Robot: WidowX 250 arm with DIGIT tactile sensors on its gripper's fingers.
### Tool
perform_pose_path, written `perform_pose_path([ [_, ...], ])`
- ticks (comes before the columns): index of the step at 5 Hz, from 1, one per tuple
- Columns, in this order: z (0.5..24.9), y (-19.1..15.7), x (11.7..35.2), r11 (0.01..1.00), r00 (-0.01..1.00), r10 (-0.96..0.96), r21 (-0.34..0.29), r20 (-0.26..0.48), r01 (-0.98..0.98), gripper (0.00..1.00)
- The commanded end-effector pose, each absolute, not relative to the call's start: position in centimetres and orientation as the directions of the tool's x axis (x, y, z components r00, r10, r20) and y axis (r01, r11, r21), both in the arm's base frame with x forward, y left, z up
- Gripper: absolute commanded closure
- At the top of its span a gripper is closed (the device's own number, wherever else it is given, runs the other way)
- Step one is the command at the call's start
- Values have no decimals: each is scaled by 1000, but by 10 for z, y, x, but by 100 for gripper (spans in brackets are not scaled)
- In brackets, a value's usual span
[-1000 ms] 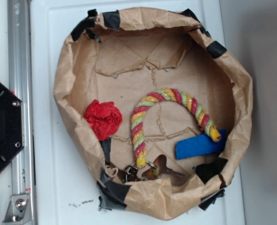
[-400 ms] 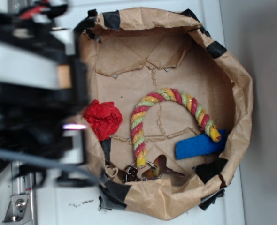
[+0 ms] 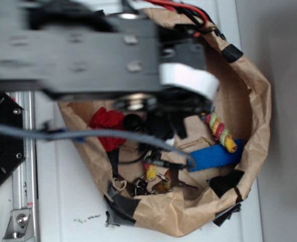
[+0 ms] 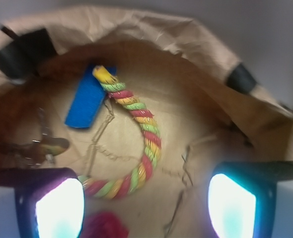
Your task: Grab the multicolored rope.
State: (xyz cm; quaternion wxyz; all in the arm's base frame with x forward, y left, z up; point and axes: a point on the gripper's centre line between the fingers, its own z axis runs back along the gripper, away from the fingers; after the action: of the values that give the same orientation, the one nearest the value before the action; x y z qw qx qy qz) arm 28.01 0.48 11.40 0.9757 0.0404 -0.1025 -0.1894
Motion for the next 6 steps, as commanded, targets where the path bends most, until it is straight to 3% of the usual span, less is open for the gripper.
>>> perform_pose_path([
  [1,66,-20,306,656,657,-752,159,55,738,0],
  [2,47,-26,326,617,614,-787,105,62,780,0],
  [3,44,-35,340,624,617,-781,66,101,779,0],
  [4,34,-32,345,658,654,-753,53,74,751,100],
  [6,28,-23,340,682,680,-731,56,50,729,100],
])
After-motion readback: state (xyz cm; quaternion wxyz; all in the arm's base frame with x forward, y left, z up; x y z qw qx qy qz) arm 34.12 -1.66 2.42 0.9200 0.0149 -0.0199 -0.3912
